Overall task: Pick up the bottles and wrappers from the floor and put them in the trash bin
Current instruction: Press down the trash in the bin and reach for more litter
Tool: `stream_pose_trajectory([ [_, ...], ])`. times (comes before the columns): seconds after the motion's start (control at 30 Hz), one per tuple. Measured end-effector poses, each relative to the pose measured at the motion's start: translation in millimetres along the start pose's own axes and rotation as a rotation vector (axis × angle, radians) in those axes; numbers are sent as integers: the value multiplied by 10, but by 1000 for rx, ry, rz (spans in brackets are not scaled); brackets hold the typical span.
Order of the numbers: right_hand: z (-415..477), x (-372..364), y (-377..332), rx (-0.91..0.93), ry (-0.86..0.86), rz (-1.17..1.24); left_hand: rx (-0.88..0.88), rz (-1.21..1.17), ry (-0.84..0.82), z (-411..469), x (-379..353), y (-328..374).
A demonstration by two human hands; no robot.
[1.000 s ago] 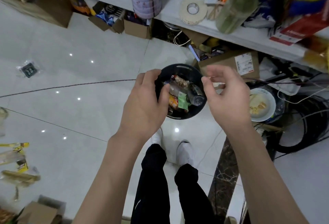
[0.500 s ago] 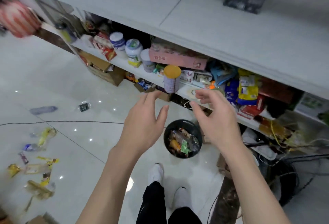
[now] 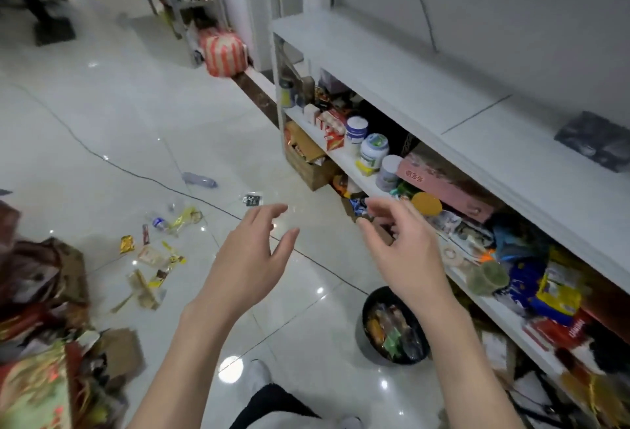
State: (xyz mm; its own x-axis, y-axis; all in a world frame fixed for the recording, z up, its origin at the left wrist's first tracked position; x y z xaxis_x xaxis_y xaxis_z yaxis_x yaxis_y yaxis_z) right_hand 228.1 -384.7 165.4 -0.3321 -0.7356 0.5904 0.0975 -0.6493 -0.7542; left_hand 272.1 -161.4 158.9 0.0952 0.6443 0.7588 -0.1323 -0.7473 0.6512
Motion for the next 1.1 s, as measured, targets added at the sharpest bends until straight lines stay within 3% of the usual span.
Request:
stream_pose_trajectory([
  [0.23,538,-1121,-729,151,-234,-8,206,-44,144,29,769,-1081],
  [0.53,1069,-2682,-1715,287,-405,20,429,-1,285,72,1837,-2523],
  [1.1,2312,-4891,-2342,459,-694,93,810,27,411,737,2593,-3988],
])
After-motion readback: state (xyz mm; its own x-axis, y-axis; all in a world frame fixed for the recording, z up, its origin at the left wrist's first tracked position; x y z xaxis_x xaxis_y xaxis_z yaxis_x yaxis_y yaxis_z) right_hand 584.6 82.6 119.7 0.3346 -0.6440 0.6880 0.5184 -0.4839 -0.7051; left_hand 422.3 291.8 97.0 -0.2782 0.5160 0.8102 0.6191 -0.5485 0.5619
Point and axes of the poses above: each hand's wrist, its own z-axis towards the middle knuckle, its own x-axis out of the back of the hand, y = z × x, the point moved 2 cm from there along z, towards the middle knuckle, and after that the axes turned 5 degrees about x, right-handed, at the moved point
